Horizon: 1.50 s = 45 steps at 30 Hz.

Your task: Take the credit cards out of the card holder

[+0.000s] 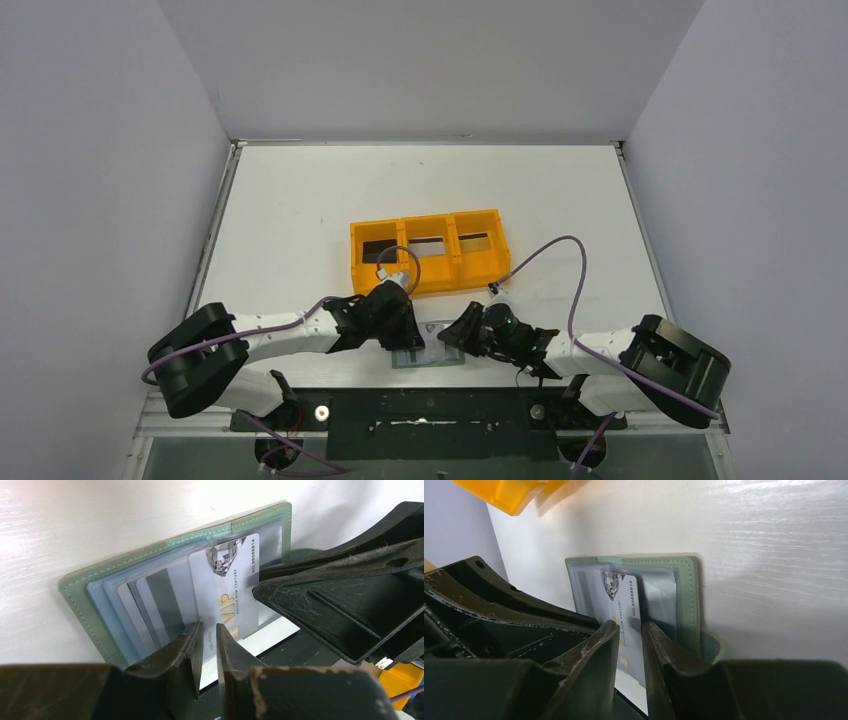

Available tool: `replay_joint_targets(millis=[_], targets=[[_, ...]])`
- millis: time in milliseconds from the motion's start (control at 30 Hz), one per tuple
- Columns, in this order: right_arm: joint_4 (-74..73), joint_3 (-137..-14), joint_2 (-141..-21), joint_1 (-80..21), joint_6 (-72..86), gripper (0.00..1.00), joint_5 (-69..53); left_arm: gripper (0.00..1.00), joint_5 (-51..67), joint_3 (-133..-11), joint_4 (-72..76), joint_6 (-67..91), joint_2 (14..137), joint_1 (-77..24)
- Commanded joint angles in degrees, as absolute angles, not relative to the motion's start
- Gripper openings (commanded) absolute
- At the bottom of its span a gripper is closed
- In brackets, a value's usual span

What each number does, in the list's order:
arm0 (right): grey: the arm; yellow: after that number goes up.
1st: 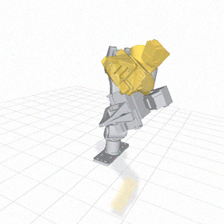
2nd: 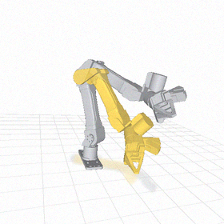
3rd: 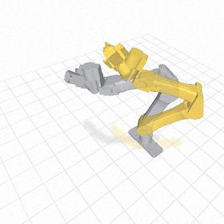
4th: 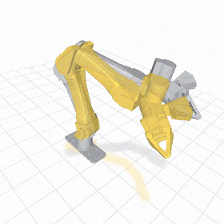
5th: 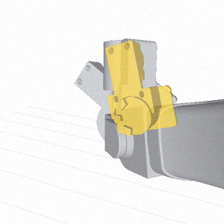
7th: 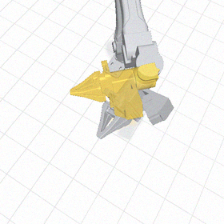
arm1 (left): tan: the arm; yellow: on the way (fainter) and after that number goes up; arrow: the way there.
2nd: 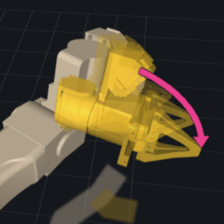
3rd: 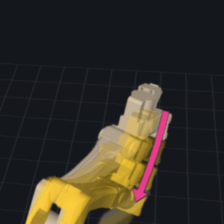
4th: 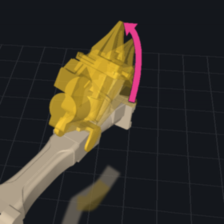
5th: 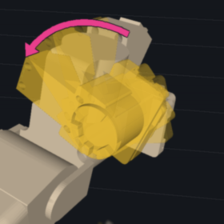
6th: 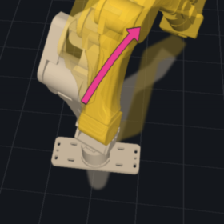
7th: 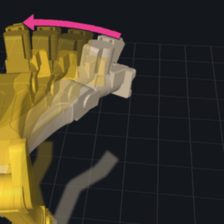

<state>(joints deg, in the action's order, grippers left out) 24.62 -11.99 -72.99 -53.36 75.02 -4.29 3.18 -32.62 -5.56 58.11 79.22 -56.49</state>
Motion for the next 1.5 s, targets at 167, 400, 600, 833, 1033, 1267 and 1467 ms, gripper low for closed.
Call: replay_joint_targets(millis=[167,400,600,833,1033,1267,1467], targets=[[33.65,-10.01,-77.39,-53.01,75.51,0.26,-6.40,0.13,1.14,-30.50,-8.79,57.83,78.83,-56.69],[39.76,-7.96,-79.50,-53.06,77.00,0.20,-7.06,0.10,1.16,-30.42,-8.88,58.18,78.84,-56.69],[43.10,-8.70,-80.89,-53.13,74.35,0.20,-9.49,0.09,1.15,-30.41,-8.66,58.27,79.16,-56.69],[48.54,-7.61,-82.95,-53.22,74.67,0.11,-9.74,0.07,1.15,-30.67,-8.83,58.27,79.72,-56.69],[45.97,-6.29,-80.82,-53.12,75.57,0.02,-7.76,0.07,0.79,-30.67,-9.32,58.27,79.55,-56.65],[34.91,-6.09,-73.04,-52.78,74.91,0.00,-3.87,0.07,0.23,-30.68,-9.75,58.27,79.07,-56.69],[29.31,-6.16,-68.38,-52.38,74.23,0.00,-3.00,0.07,0.18,-30.97,-9.32,58.19,79.17,-56.69]])
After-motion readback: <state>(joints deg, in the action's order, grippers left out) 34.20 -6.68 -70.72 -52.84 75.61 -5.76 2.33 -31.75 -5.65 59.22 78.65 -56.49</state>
